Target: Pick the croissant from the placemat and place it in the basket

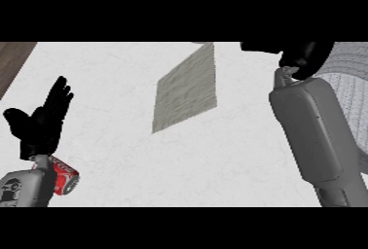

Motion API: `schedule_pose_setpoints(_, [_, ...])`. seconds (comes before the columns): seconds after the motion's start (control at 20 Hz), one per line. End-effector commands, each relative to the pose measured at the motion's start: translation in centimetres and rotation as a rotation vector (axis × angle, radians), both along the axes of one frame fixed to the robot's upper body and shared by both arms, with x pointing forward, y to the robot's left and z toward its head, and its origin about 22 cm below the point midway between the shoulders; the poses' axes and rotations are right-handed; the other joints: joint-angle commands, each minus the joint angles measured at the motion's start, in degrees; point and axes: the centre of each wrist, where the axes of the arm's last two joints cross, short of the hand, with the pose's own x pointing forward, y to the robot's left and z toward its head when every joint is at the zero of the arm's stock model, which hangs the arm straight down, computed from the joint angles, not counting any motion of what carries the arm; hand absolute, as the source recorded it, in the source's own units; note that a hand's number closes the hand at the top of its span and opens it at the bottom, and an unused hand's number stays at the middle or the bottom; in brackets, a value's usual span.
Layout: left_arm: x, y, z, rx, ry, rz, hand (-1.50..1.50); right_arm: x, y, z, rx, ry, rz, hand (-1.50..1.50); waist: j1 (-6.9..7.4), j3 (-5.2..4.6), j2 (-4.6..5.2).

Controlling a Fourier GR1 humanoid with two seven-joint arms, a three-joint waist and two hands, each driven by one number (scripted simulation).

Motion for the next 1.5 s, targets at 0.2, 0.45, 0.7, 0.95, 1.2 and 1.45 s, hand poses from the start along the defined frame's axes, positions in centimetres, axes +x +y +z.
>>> schedule_pose_setpoints(0.2, [0.7,-0.6,1.3,-0.013,0.011,-0.008,0.00,2.7,-5.4,1.8,-0.067,0.101,-0.125,1.50,0.48,0.03,0.13])
schedule_pose_setpoints(0.45, [-0.1,-1.0,-1.2,0.000,-0.004,-0.034,0.00,4.6,-7.0,0.9,-0.076,0.170,-0.125,1.50,0.91,0.03,0.32])
schedule_pose_setpoints(0.7, [0.1,0.3,-0.2,0.008,0.005,-0.022,0.00,4.7,-13.2,-0.1,-0.081,0.244,-0.204,1.50,0.94,0.06,0.38])
schedule_pose_setpoints(0.95, [-1.4,0.1,0.0,0.001,-0.014,-0.007,0.00,4.4,-14.3,-1.0,-0.057,0.291,-0.217,1.50,0.52,0.04,0.06])
schedule_pose_setpoints(1.2, [-0.2,0.0,0.8,-0.010,0.000,-0.018,0.00,4.1,-18.1,-4.1,-0.042,0.291,-0.227,1.50,0.84,0.07,0.29])
schedule_pose_setpoints(1.45, [1.4,0.8,0.2,0.005,0.003,0.010,0.00,2.3,-20.0,-3.1,0.020,0.236,-0.152,1.50,-0.22,0.04,0.07])
